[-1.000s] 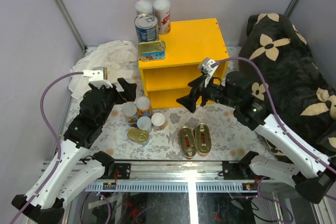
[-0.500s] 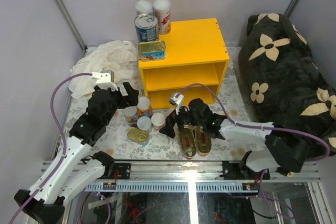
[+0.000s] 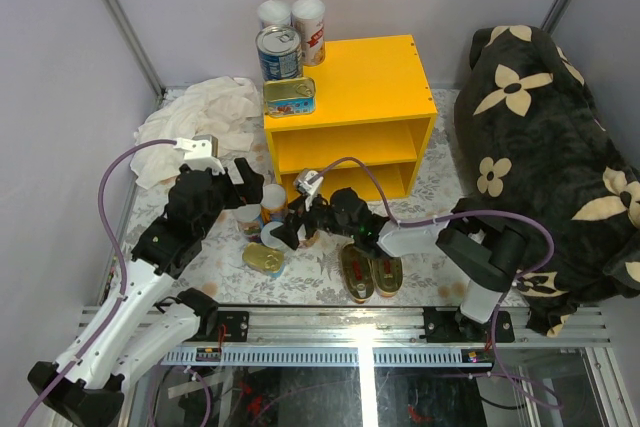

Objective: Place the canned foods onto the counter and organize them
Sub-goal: Pick up the canned food from the center of the board.

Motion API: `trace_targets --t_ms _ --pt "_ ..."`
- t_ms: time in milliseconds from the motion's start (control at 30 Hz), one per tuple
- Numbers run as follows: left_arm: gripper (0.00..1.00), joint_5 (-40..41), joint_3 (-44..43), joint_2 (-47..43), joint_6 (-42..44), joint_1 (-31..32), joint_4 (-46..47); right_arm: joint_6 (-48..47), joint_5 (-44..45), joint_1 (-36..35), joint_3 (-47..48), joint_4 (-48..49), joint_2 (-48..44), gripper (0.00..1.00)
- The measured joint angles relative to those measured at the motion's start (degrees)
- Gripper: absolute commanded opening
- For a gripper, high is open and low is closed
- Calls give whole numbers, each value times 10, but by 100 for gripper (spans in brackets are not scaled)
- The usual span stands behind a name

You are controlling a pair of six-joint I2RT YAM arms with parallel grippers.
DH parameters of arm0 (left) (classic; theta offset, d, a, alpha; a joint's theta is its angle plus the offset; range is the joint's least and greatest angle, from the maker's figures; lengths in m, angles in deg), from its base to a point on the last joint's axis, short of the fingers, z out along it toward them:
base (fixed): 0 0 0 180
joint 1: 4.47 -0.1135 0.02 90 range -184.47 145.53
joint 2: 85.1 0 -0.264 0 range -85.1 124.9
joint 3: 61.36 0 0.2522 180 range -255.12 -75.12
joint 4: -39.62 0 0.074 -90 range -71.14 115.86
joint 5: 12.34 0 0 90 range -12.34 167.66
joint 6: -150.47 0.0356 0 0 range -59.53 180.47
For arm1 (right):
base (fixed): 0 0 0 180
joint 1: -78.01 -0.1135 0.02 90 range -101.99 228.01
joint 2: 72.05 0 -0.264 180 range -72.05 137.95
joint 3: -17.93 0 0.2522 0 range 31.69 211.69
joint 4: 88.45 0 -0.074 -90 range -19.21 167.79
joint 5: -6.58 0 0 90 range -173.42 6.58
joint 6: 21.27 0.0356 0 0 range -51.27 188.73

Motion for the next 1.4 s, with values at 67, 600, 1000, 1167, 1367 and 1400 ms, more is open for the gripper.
trace_targets --t_ms 67,600,1000,1167,1367,1400 --pt "100 -2 0 0 -1 0 -2 -2 18 -6 5 24 14 93" --pt "100 -20 0 15 -6 -6 -12 -54 249 -78 22 153 105 90" --pt "100 -24 0 68 -24 -19 -40 -53 286 -88 30 186 127 60" --pt "100 -31 0 87 -37 -32 -45 -39 266 -101 34 196 136 60" --pt "99 -41 -1 119 -39 -41 -46 -26 249 -114 37 205 139 93" --pt "99 -42 -2 123 -39 -42 -46 -24 250 -115 37 205 139 95"
